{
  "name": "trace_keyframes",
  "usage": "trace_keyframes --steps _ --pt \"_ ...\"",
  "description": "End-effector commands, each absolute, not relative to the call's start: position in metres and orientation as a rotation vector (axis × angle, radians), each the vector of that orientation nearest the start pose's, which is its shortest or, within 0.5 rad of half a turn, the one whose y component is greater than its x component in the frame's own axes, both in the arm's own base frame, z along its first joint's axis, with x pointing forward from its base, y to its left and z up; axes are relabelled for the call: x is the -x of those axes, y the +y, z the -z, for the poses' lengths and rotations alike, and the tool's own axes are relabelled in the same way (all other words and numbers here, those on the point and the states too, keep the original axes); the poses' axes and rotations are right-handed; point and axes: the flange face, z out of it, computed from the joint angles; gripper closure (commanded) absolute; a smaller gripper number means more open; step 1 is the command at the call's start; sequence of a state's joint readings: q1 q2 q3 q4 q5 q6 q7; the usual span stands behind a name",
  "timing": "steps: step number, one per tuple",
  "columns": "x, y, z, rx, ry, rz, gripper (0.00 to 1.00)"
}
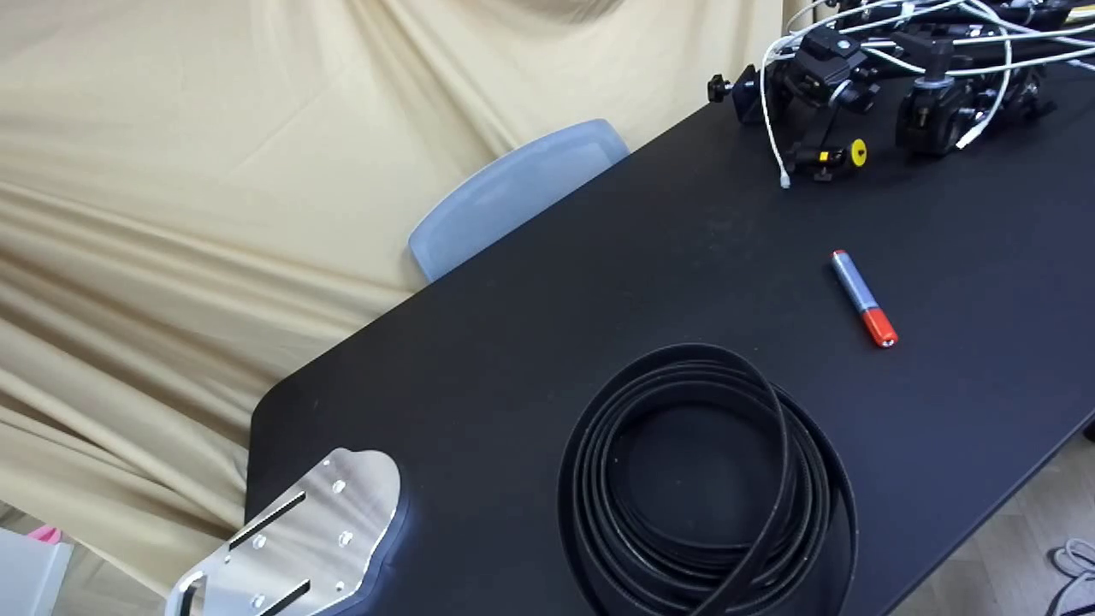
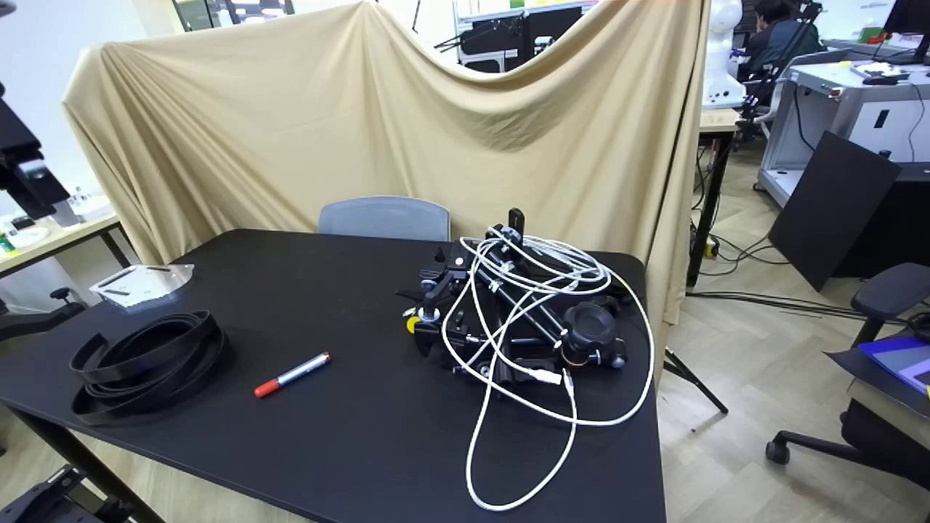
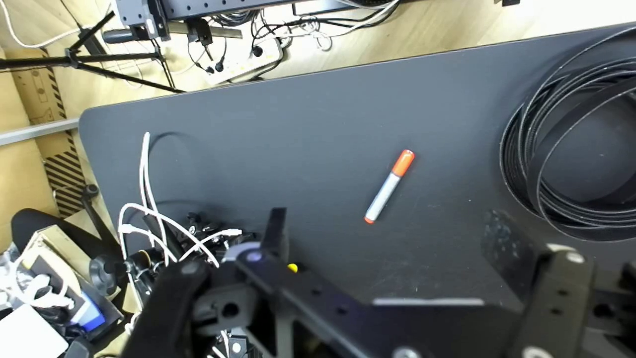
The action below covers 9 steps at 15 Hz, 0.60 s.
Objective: Move the marker away from you
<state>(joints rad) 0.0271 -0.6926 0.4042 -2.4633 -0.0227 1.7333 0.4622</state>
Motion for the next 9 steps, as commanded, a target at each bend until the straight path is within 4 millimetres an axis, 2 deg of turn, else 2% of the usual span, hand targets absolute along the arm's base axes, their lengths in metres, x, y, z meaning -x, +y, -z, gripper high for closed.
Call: trace_keyframes --steps 1,6,9 --pt "-0.319 0.15 -0.497 3.371 0.368 0.146 0.0" --pt "-0.335 0.128 -0.466 3.233 0.71 0.336 0.0" --pt "-0.342 0.109 -0.434 3.134 0.884 0.376 0.0"
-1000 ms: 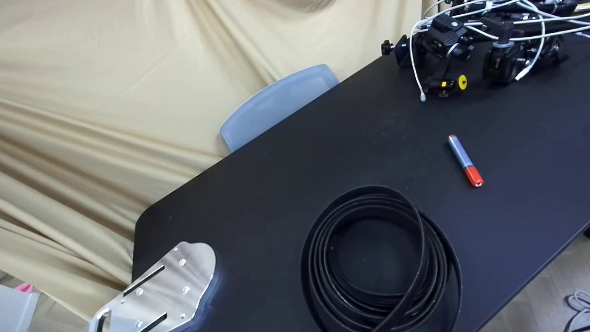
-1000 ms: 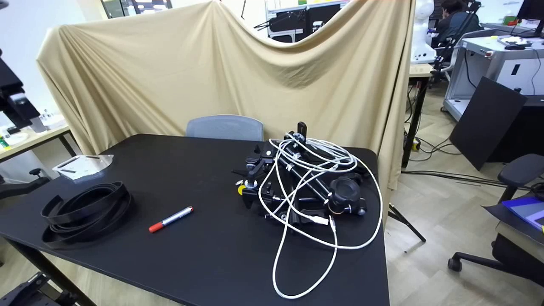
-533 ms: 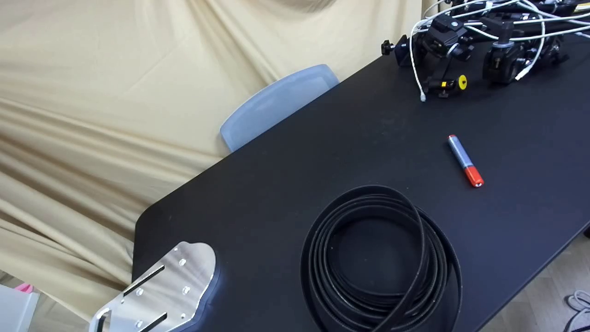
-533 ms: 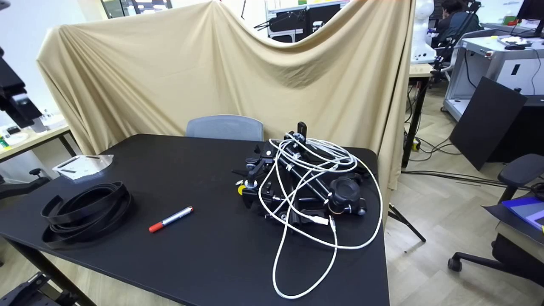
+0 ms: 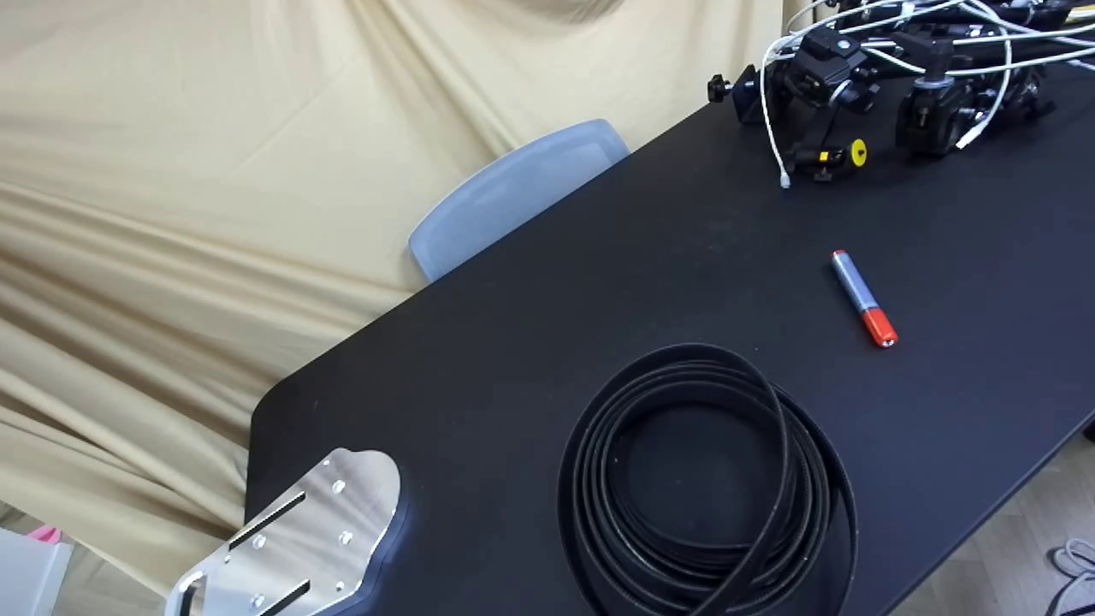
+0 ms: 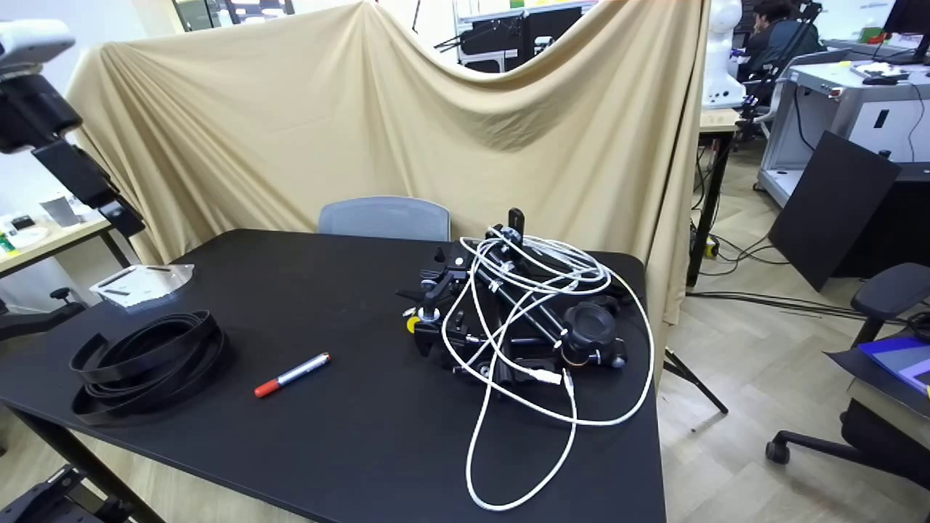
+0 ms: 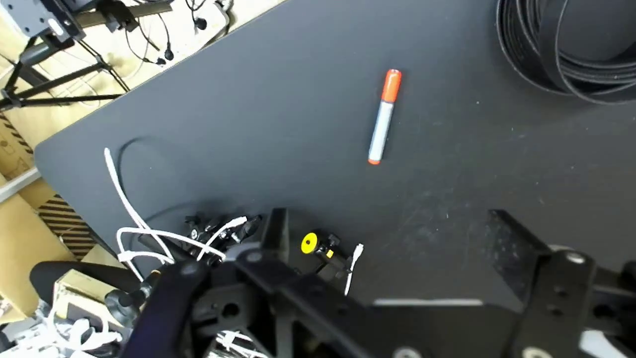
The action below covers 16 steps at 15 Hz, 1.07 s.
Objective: Move the marker away from you
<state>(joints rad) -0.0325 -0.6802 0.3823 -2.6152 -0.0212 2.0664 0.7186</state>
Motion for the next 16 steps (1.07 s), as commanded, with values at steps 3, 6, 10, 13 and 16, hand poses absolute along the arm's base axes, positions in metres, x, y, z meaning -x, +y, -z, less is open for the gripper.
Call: trace_keyframes --steps 3,6,10,13,16 --pt "-0.344 0.089 -0.398 3.018 0.947 0.342 0.0" --pt "-0.365 0.072 -0.38 2.907 0.963 0.346 0.0" --pt "-0.385 0.051 -0.359 2.775 0.937 0.399 0.0" --pt "-0.382 0.052 -0.363 2.821 0.933 0.391 0.0" --pt "-0.385 0.056 -0.37 2.844 0.917 0.41 0.0"
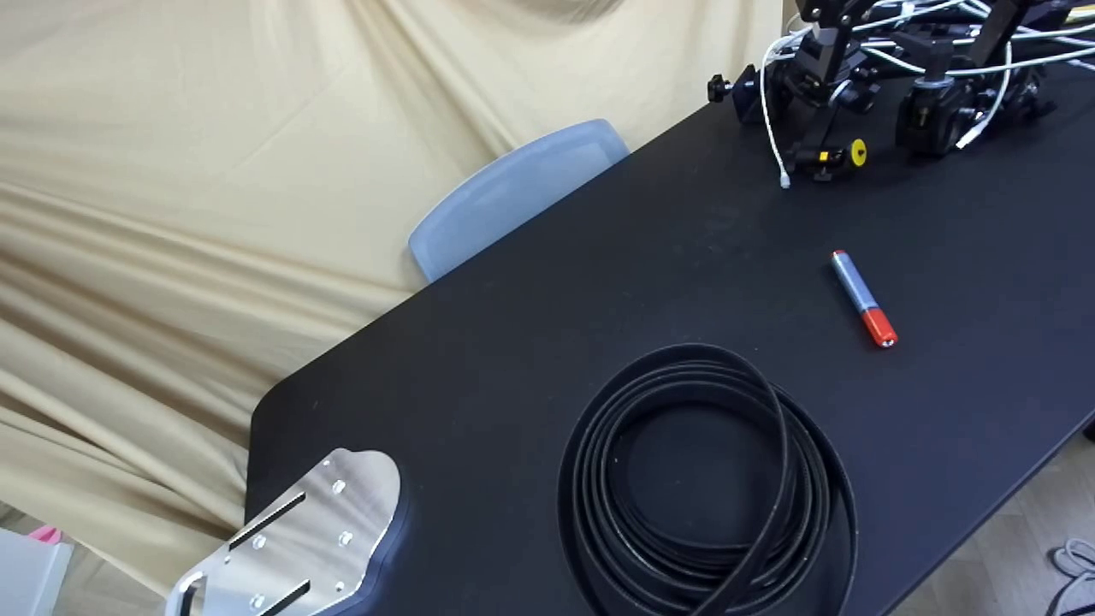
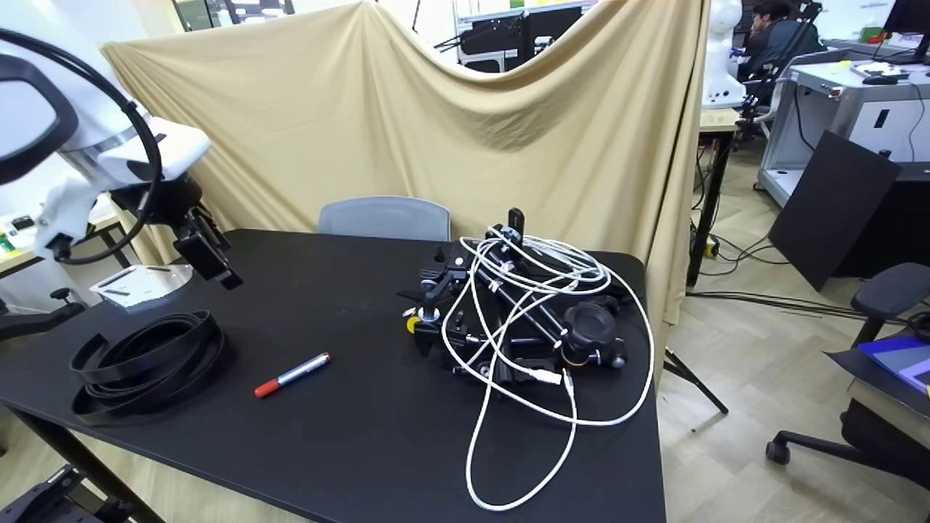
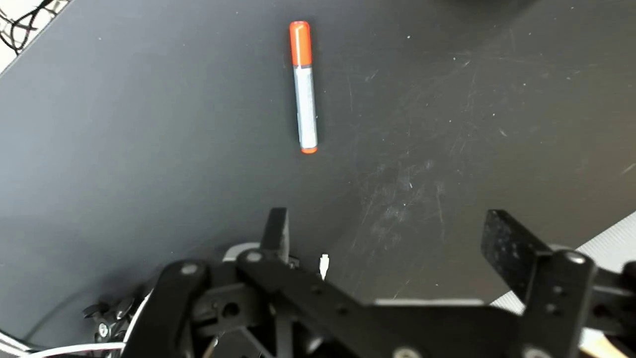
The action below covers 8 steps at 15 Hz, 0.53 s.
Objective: Move the marker away from you
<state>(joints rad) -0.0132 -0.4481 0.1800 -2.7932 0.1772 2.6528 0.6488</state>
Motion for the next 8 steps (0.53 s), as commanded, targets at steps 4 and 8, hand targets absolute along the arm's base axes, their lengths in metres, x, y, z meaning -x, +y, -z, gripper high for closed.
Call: trace_keyframes --steps 4,8 --pt "-0.393 0.045 -0.348 2.851 0.946 0.333 0.0" --pt "-0.397 0.033 -0.314 2.855 0.995 0.26 0.0"
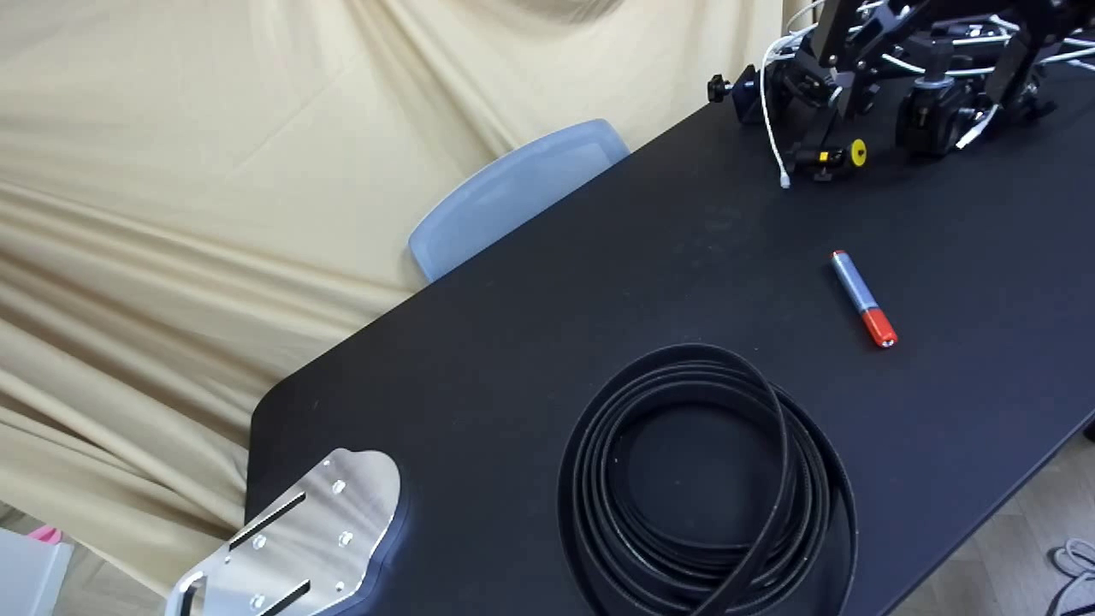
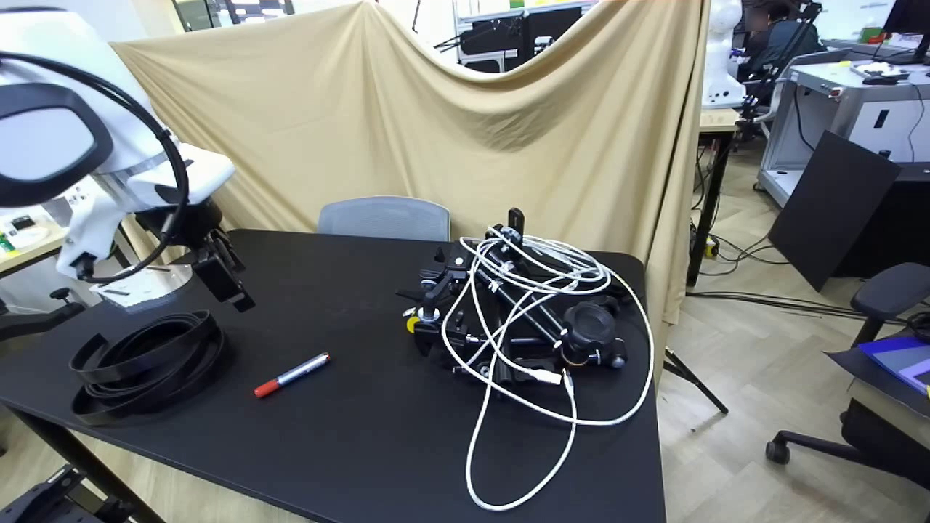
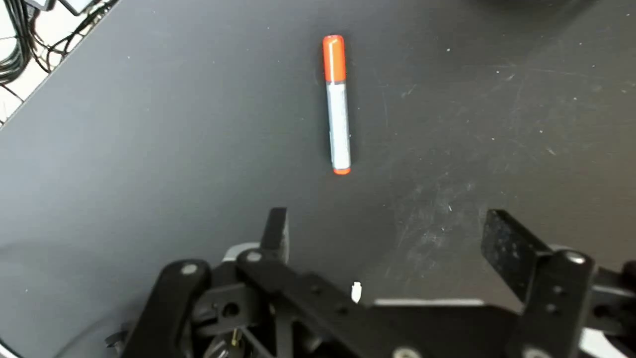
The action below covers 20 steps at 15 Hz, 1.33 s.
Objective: Move the marker away from you
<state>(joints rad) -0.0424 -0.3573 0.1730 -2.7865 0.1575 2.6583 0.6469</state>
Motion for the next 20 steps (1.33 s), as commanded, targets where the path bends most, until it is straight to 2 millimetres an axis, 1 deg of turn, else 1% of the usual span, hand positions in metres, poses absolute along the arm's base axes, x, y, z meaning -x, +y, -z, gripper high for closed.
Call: trace_keyframes --steps 1,9,13,20 --pt "-0.398 0.031 -0.306 2.854 1.007 0.248 0.0" --pt "-0.413 0.019 -0.246 2.825 1.073 0.228 0.0" --pt "-0.419 0.016 -0.222 2.814 1.096 0.234 0.0" --pt "-0.432 0.018 -0.185 2.826 1.107 0.15 0.0"
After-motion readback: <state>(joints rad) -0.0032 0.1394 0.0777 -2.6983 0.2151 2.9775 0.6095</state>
